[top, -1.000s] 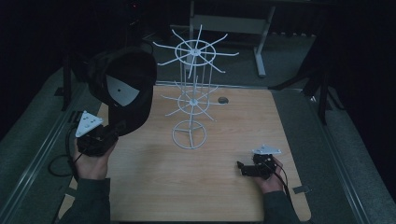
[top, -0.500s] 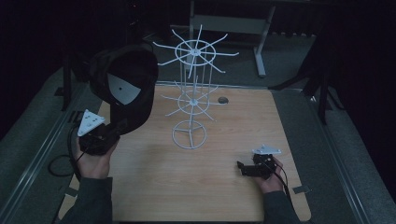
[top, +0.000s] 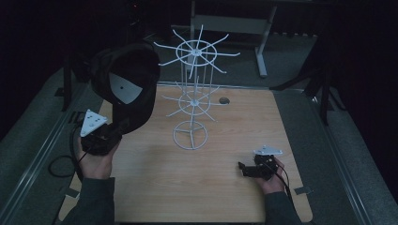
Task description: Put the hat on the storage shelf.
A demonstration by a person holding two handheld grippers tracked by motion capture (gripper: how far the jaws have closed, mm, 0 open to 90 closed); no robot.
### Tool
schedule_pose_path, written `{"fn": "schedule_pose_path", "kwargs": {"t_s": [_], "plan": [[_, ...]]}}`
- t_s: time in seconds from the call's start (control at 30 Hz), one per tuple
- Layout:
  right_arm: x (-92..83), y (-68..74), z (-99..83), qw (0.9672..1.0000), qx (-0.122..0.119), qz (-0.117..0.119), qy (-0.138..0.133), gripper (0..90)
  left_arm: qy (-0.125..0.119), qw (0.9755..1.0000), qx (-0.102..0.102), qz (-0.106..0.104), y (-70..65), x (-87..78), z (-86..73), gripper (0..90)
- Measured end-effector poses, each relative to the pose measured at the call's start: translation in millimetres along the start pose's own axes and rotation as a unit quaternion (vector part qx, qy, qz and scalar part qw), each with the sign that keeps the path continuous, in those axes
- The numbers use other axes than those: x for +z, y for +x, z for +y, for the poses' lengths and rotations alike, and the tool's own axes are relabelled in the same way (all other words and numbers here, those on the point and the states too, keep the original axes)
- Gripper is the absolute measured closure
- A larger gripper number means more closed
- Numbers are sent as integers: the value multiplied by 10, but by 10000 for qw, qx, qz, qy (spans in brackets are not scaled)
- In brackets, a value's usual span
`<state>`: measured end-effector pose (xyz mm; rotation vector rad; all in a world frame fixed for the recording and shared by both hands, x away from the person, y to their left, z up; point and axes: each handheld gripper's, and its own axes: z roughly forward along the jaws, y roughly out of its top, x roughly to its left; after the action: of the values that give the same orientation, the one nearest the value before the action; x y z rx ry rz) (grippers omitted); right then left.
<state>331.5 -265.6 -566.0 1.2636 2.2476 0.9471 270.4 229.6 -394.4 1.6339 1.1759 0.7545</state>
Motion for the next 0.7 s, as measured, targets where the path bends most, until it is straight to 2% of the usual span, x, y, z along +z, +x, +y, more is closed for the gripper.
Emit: {"fn": "schedule_pose_path", "kwargs": {"t_s": [0.7], "plan": [[0, 0, 0, 10000, -2, -1, -1, 113, -36, 9999, 79, 61, -61, 41, 44, 867]]}}
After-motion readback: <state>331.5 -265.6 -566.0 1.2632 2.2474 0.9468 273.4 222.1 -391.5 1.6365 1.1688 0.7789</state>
